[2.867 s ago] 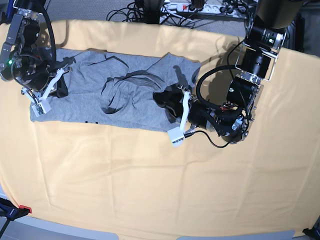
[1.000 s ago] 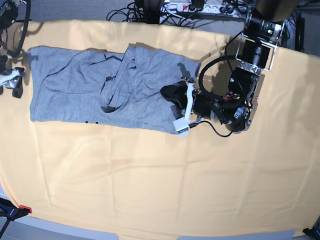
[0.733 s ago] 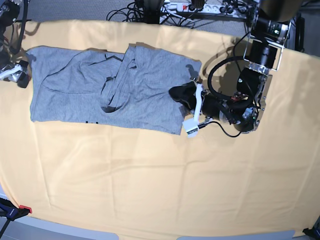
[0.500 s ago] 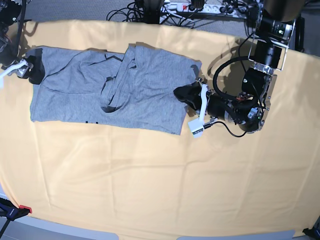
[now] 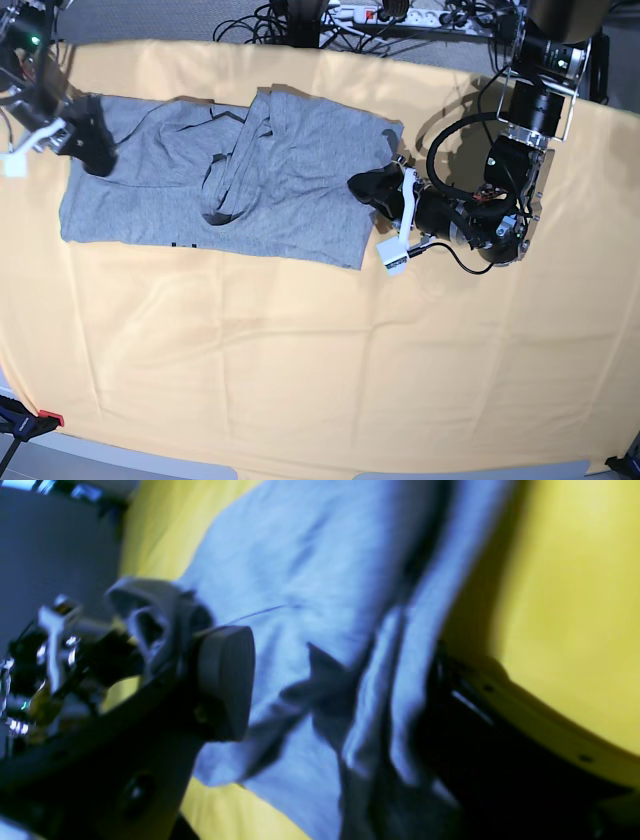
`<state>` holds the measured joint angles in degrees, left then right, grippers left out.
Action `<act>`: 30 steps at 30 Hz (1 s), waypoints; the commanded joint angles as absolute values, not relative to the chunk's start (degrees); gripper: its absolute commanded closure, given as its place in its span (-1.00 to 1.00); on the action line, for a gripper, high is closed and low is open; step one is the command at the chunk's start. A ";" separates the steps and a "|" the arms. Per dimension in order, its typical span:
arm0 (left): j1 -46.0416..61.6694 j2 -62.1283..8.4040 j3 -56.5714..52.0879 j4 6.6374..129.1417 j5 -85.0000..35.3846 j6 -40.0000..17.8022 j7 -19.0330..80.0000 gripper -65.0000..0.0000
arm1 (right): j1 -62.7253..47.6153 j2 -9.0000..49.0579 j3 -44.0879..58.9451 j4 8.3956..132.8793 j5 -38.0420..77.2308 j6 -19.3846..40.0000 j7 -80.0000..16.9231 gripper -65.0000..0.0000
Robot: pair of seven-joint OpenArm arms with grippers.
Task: Layout the t-shirt on the table in an organized manner, then fold the t-shirt properly
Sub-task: 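Release the shirt with both grippers and move them aside, then grasp the shirt's folded end with the right gripper and fold it over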
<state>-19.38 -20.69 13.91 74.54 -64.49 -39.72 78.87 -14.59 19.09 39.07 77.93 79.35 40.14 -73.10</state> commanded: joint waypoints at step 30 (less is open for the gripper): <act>-26.48 -21.28 -7.92 75.09 -69.63 -40.00 80.00 1.00 | -10.37 23.66 45.91 102.21 57.39 40.00 -75.13 1.00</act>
